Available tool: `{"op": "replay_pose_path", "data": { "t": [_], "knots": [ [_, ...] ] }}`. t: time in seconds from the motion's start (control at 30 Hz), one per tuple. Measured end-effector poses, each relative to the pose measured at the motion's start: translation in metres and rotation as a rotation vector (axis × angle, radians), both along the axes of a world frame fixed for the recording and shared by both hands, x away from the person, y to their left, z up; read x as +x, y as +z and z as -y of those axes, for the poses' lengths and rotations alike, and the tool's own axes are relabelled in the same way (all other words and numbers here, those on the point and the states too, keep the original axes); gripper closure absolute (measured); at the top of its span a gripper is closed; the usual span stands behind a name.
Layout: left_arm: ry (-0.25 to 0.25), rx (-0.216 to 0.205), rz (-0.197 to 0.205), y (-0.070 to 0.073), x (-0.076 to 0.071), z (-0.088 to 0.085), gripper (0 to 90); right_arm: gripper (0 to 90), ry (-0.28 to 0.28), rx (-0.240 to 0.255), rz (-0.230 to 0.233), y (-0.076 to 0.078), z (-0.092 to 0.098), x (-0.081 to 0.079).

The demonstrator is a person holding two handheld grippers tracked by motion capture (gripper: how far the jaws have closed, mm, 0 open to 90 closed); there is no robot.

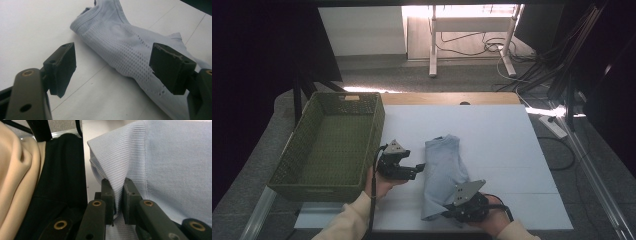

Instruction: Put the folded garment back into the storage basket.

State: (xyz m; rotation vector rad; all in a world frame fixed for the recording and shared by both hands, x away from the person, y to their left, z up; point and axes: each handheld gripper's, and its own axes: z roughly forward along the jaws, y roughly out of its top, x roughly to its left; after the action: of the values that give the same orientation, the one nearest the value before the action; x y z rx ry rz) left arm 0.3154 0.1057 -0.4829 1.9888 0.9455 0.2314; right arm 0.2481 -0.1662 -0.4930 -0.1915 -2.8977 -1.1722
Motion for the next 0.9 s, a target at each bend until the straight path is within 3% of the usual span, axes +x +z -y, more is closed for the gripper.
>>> {"op": "replay_pose_path", "data": {
  "t": [0.43, 0.9],
  "knots": [
    [-0.004, -0.003, 0.001, 0.004, 0.012, 0.014, 22.4, 81.5, -0.021, 0.006, -0.014, -0.005, 0.004, 0.001],
    [0.023, 0.000, -0.017, 0.014, 0.054, 0.044, 22.7, 81.5, -0.027, 0.018, -0.020, -0.005, 0.007, 0.001]
  ]
}}
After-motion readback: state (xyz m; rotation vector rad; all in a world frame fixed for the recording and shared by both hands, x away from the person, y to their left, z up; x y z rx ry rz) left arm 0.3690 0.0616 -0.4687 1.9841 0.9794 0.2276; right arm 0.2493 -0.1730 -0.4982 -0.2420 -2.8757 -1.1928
